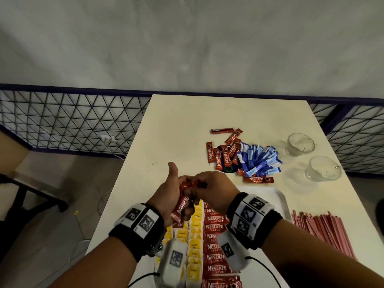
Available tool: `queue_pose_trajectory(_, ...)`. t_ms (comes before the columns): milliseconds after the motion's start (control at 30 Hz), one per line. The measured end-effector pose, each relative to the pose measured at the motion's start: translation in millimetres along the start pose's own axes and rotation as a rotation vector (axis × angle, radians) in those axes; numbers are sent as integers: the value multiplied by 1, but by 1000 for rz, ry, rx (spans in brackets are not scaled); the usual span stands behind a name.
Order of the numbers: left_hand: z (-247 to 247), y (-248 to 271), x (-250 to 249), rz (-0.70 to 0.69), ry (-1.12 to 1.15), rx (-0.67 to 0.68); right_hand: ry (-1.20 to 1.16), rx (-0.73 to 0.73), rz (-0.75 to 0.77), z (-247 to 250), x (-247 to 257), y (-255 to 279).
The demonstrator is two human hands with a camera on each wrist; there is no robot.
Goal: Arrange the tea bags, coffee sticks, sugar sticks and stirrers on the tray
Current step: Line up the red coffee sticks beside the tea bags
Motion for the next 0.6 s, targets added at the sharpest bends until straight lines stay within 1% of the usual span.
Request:
queue_pose_trajectory(67,-2,3,2,-2,-97,24,-6,-25,-18,9,-6,3)
queue_pose_trajectory(100,-2,4,2,-21,-144,28,-7,-61,-36,15,-10,5)
queue_pose_trajectory(167,0,6,-2,-108,-222,30,-46,-125,-81,28,-22,9)
queue_pose_trajectory(233,7,5,-6,-193,-272,-6,-175,-128,-144,33,-35,12)
queue_pose_trajectory(300,15,0,-8,-234,-306,-65,-273,-107,-186,33,-47,14)
queue_pose_trajectory(367,18,-3,-10,-254,-328,-112,-316,-109,-218,32,-58,15)
queue_pose_trajectory(500,17,-8,-14,-280,-346,-209,-412,-137,-222,32,-68,14)
queue_pose_trajectory(600,15,-14,-13,-270,-366,-203,-414,-107,-220,30,-74,15)
Point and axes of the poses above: each hand's wrist, its own y-axis away from the middle knuckle, its own z-axis out of the back of the hand, x = y × z, the point moved 7 cm from there along -y, towards the middle knuckle, and after that the axes turned 1 degree about y, right-handed, at the moved point
